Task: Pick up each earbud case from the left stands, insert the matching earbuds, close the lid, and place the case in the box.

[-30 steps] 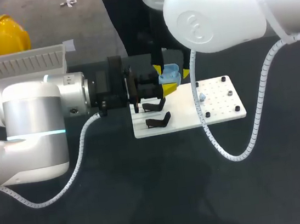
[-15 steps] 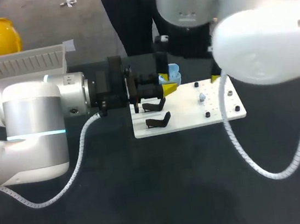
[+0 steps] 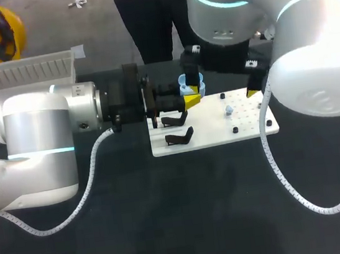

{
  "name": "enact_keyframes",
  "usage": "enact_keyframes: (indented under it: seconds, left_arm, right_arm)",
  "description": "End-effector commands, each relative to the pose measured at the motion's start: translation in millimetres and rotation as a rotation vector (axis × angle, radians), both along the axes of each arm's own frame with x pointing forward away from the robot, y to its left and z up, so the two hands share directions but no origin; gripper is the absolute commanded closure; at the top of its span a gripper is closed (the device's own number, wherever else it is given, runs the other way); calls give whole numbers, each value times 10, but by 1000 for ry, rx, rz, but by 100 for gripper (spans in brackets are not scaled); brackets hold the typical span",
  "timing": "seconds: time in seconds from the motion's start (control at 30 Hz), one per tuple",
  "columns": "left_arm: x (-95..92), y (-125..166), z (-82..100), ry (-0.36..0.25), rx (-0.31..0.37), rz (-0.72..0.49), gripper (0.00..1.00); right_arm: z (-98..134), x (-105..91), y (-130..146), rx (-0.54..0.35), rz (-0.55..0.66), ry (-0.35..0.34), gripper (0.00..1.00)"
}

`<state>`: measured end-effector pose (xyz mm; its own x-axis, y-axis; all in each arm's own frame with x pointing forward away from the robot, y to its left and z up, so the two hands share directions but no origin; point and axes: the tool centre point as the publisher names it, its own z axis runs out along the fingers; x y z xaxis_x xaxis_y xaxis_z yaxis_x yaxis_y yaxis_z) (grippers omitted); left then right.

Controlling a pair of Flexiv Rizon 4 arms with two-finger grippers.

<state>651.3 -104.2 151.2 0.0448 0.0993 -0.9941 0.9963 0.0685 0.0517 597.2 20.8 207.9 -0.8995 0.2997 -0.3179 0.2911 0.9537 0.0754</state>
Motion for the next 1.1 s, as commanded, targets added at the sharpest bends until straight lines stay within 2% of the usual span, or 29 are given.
enact_keyframes:
  seconds: [0.03, 0.2, 0.53, 0.83, 1.1]
  left_arm:
    - [-21, -5, -12, -6, -6, 10, 100]
    - [-21, -5, -12, -6, -6, 10, 100]
    - [-21, -5, -12, -6, -6, 10, 100]
    - [-21, -5, -12, -6, -6, 10, 100]
    - [-21, -5, -12, -6, -6, 10, 100]
  right_arm:
    - [-48, 68, -194, 65, -40, -96, 0]
    - [-24, 220, -372, 86, -77, -149, 0]
    - [-173, 593, -511, 88, -90, -155, 0]
    - [-657, 863, -585, 103, -105, -99, 0]
    - [-1143, 975, -543, 124, -112, -36, 0]
